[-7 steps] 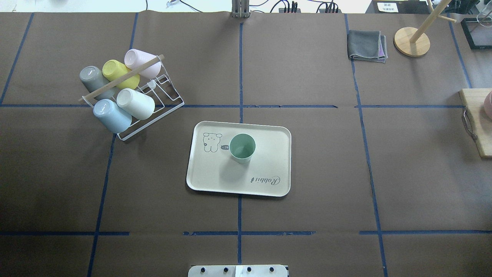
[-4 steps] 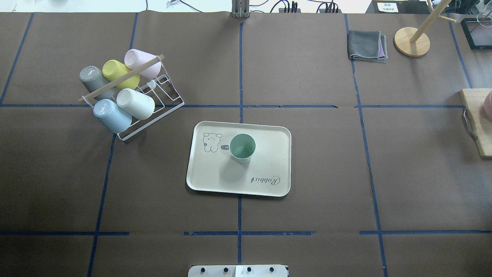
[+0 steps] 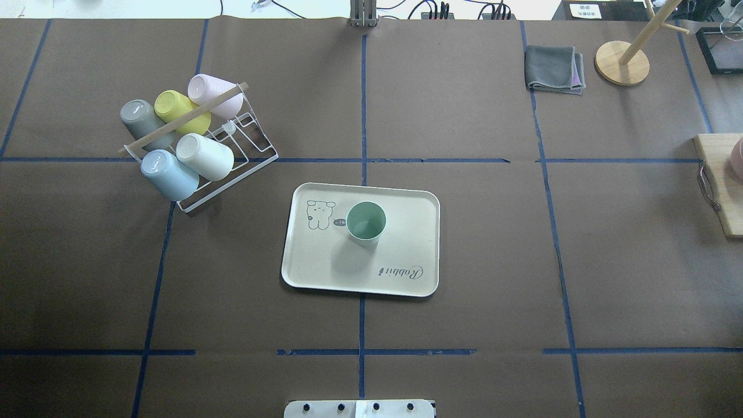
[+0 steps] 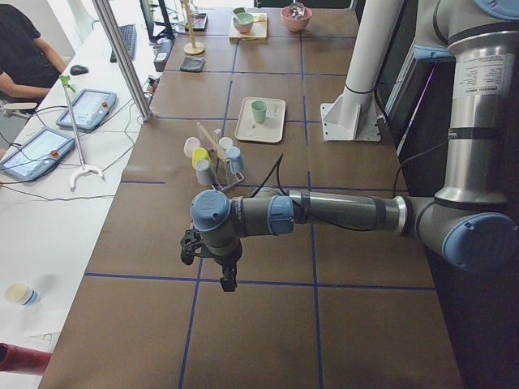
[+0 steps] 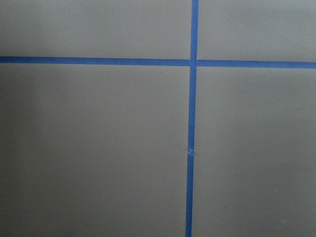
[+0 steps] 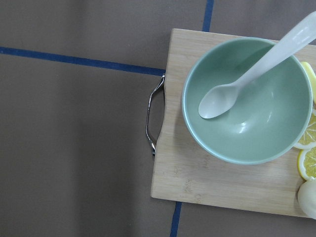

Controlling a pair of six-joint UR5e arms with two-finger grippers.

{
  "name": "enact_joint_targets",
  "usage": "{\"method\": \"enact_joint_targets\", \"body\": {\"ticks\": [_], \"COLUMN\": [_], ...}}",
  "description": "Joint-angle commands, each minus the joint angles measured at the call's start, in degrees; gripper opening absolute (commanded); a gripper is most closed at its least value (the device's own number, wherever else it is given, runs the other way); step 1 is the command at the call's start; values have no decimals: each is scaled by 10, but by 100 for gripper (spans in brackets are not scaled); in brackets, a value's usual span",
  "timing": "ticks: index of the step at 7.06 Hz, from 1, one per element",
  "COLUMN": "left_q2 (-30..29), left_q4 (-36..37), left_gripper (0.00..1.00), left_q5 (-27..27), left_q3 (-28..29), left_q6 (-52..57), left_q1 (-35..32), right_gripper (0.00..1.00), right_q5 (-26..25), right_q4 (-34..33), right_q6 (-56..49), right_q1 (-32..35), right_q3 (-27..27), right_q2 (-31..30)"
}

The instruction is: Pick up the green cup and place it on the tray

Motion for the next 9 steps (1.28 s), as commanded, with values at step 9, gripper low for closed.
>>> {"method": "enact_joint_targets", "body": {"ticks": [9], "left_q2": [0], "left_q4": [-4], "left_gripper": [100], "left_q5": [-4], "left_q3": [-6], "left_q6": [-2], "left_q1": [2], "right_gripper": [100], "right_q5": [-8], "right_q4": [0], "right_q6": [2], "right_q1": [0], "right_q3": [-5], "right_q2": [-12]}}
